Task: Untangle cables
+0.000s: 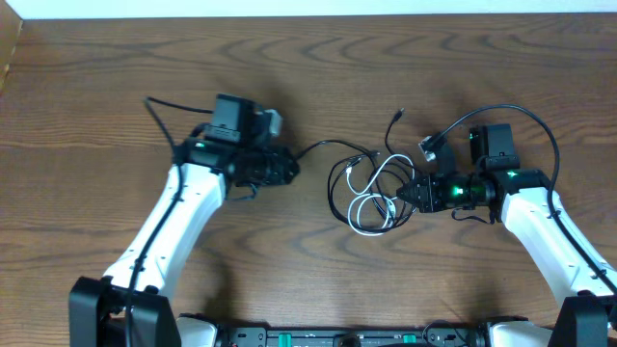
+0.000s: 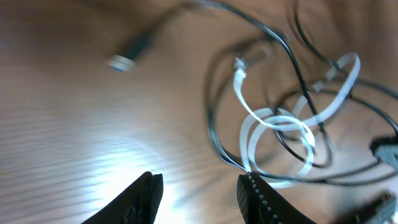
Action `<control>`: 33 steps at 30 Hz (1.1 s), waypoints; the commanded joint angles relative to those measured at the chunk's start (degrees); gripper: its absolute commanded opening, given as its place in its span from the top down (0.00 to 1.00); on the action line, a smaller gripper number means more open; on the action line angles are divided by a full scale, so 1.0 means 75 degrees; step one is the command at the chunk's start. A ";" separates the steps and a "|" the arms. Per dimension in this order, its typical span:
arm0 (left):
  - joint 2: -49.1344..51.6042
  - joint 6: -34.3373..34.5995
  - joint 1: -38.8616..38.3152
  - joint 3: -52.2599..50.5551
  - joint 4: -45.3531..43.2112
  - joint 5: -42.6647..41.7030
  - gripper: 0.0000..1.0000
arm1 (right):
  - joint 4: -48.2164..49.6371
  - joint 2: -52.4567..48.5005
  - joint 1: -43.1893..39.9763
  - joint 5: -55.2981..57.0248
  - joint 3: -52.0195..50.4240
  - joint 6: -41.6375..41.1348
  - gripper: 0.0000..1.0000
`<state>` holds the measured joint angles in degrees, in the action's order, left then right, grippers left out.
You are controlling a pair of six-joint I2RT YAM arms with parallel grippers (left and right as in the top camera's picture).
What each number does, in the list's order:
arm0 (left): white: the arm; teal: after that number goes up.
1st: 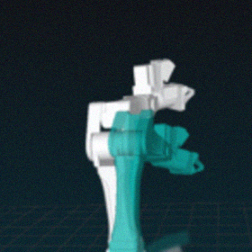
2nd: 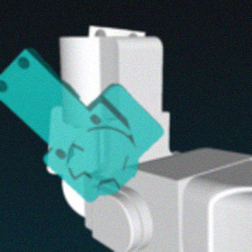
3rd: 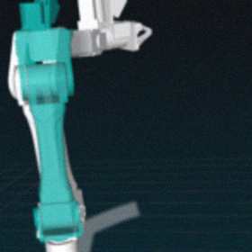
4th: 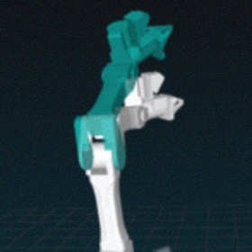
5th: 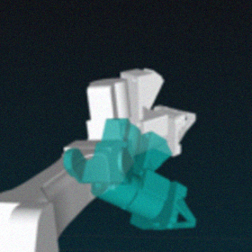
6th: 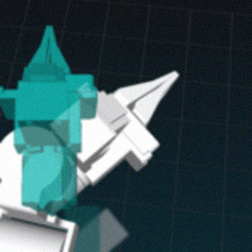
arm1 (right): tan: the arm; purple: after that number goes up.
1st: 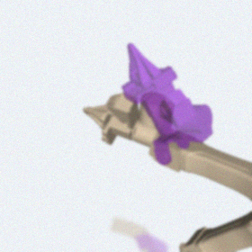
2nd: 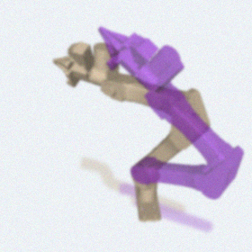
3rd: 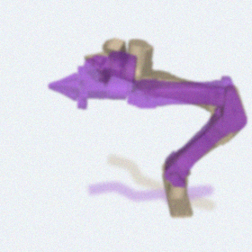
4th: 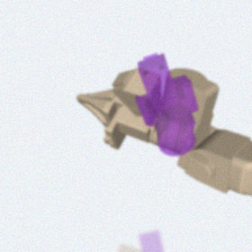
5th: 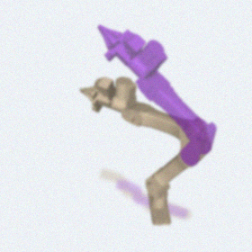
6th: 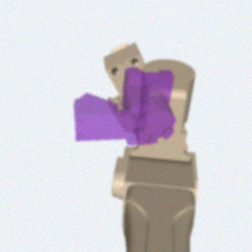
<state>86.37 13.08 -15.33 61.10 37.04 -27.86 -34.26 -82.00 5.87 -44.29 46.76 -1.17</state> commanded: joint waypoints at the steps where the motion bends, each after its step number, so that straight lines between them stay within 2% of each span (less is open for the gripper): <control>1: 0.0326 -0.0140 -0.0679 -0.0085 -0.0105 -0.0664 0.55 | 0.0003 0.0111 0.0032 -0.0723 0.0006 0.0393 0.99; 4: 0.0586 -0.0137 -0.1224 -0.0085 -0.0466 -0.1058 0.55 | -0.0061 0.0111 0.0050 -0.0781 0.0006 0.0399 0.99; 9: 0.0997 -0.0134 -0.1926 -0.0085 -0.0912 -0.1061 0.55 | -0.0201 0.0111 0.0137 -0.1035 0.0006 0.0682 0.97; 16: 0.1396 -0.0131 -0.2579 -0.0085 -0.1268 -0.1061 0.56 | -0.0373 0.0111 0.0131 0.0449 0.0006 0.0309 0.93; 20: 0.1597 -0.0099 -0.2792 -0.0085 -0.1393 -0.1046 0.55 | -0.0548 0.0111 0.0131 0.1813 0.0006 -0.0443 0.80; 24: 0.1775 -0.0044 -0.2818 -0.0085 -0.1524 -0.1029 0.55 | -0.1192 0.0111 0.0128 0.4249 0.0006 -0.2063 0.77; 26: 0.1818 -0.0044 -0.2818 -0.0085 -0.1609 -0.1029 0.55 | -0.1454 0.0111 0.0122 0.4922 0.0006 -0.2506 0.73; 29: 0.1871 -0.0044 -0.2818 -0.0085 -0.1792 -0.1029 0.54 | -0.1676 0.0111 0.0122 0.5324 0.0006 -0.2748 0.69; 33: 0.1964 -0.0047 -0.2818 -0.0087 -0.2037 -0.0968 0.53 | -0.1687 0.0111 0.0125 0.5167 0.0006 -0.2748 0.68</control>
<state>100.09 13.10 -36.49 61.08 22.28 -34.83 -46.89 -82.00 6.66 -8.91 46.74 -18.74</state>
